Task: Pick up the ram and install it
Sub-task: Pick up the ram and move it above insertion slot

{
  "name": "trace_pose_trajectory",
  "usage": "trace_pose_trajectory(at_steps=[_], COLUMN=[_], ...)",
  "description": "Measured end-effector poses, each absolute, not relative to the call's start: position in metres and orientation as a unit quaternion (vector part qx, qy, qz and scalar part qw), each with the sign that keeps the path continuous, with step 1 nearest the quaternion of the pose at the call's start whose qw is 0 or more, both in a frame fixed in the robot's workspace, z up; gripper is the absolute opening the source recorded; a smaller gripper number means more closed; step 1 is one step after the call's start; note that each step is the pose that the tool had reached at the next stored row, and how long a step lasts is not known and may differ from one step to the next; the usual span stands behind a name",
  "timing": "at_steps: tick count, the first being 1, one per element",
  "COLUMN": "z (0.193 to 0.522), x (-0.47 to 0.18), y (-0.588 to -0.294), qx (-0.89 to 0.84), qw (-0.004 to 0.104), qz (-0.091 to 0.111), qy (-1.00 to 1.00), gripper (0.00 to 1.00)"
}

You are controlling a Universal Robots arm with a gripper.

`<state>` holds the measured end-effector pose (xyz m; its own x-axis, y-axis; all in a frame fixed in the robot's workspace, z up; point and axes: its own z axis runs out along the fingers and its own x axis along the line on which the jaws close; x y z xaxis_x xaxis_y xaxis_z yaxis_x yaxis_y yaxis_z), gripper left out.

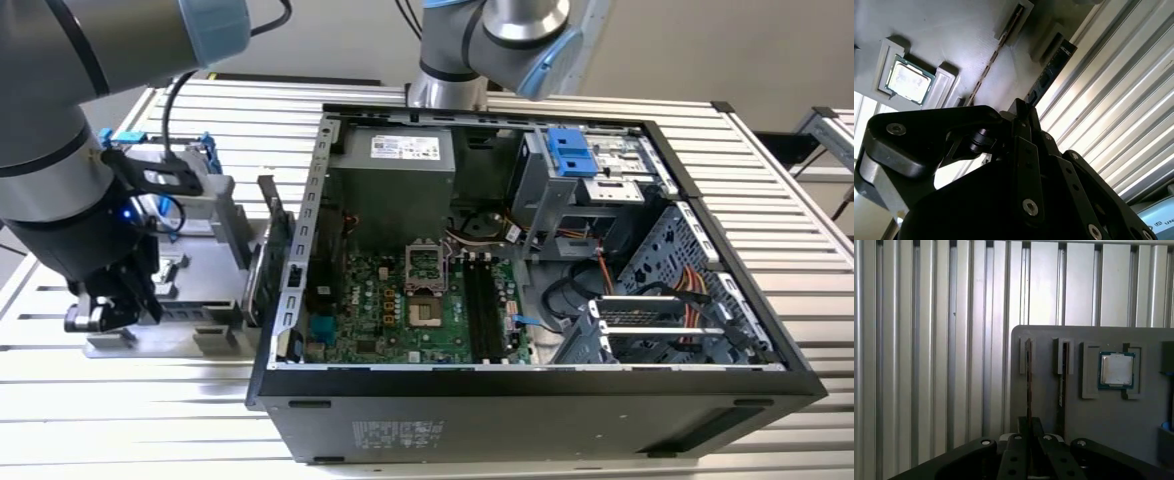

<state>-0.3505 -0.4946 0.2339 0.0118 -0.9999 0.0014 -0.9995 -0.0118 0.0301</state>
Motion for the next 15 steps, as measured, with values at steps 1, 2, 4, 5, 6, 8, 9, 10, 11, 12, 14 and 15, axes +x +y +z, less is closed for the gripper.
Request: trace_pose_trajectory(at_steps=[1,2,4,5,6,8,9,10,11,12,14,15], z=[0.235,0.235,0.237,0.238,0.239,0.24,0.241,0.242,0.243,0.244,0.245,0.246], x=[-0.351,-0.35,-0.351,-0.35,-0.35,-0.351,-0.351,-0.35,-0.35,-0.35,-0.35,-0.35], y=[-0.495,-0.495,-0.495,-0.495,-0.495,-0.495,-0.495,-0.495,-0.495,-0.495,-0.495,-0.495], qx=[0.711,0.711,0.711,0.711,0.711,0.711,0.711,0.711,0.711,0.711,0.711,0.711], qw=[0.011,0.011,0.011,0.011,0.011,0.011,0.011,0.011,0.011,0.011,0.011,0.011], qz=[-0.01,-0.01,-0.01,-0.01,-0.01,-0.01,-0.01,-0.01,-0.01,-0.01,-0.01,-0.01], qy=[-0.703,-0.703,-0.703,-0.703,-0.703,-0.703,-0.703,-0.703,-0.703,-0.703,-0.703,-0.703], gripper=[0.0,0.0,0.0,0.0,0.0,0.0,0.0,0.0,0.0,0.0,0.0,0.0])
